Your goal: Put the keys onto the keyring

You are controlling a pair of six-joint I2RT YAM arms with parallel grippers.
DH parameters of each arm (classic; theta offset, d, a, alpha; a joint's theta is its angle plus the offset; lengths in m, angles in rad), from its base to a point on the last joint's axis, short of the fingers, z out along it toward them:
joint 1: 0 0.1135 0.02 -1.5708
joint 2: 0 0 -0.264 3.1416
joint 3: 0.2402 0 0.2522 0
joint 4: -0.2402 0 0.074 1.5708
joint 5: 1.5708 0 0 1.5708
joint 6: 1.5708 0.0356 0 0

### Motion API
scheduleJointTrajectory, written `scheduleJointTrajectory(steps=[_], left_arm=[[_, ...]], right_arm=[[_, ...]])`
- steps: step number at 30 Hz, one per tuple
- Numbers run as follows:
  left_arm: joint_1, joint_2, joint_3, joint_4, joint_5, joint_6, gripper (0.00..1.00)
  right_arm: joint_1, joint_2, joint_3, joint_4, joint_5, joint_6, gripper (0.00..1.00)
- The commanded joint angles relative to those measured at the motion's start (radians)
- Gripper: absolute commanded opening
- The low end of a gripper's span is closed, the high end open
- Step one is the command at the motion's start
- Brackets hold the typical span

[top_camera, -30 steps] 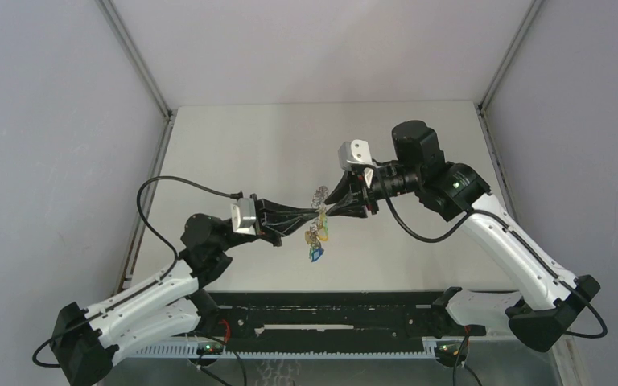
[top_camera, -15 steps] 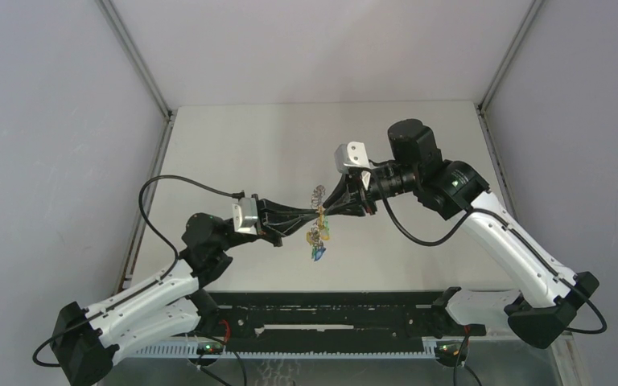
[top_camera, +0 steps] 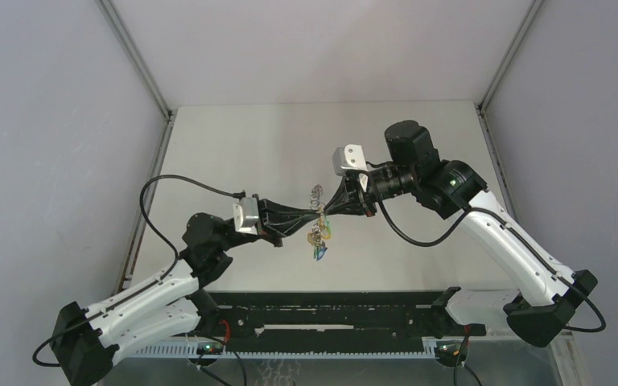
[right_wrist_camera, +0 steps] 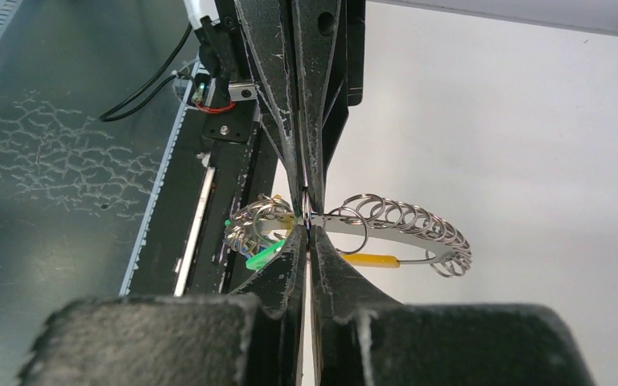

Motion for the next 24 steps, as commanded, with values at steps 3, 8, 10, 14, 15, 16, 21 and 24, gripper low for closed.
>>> scheduleJointTrajectory(steps=[3,8,10,14,15,16,21,24], left_arm=[[-0.001,-0.041,0.036,0.072,-0.076,-0.001,0.0],[0.0,-0.057,0.023,0.099,-0.128,-0.01,0.0],[0.0,-0.062,0.019,0.101,-0.145,-0.012,0.0],[0.0,-0.068,0.01,0.122,-0.159,-0.023,0.0],[0.0,-0.07,0.008,0.126,-0.161,-0.025,0.0],[0.0,-0.075,0.006,0.129,-0.163,-0.026,0.0],[0.0,-0.088,-0.004,0.157,-0.167,-0.035,0.0],[0.0,-0.093,-0.01,0.176,-0.167,-0.048,0.0]], right_arm=[[0.005,-0.019,0.024,-0.021,0.019,-0.016,0.0],[0.005,-0.028,0.012,-0.02,0.032,-0.008,0.0],[0.005,-0.027,0.008,-0.018,0.032,-0.004,0.0],[0.005,-0.021,0.004,-0.011,0.03,0.006,0.0],[0.005,-0.02,0.003,-0.011,0.032,0.009,0.0],[0.004,-0.019,0.001,-0.01,0.034,0.011,0.0],[0.005,-0.011,-0.013,0.02,0.028,0.043,0.0],[0.007,0.004,-0.014,0.028,0.027,0.065,0.0]])
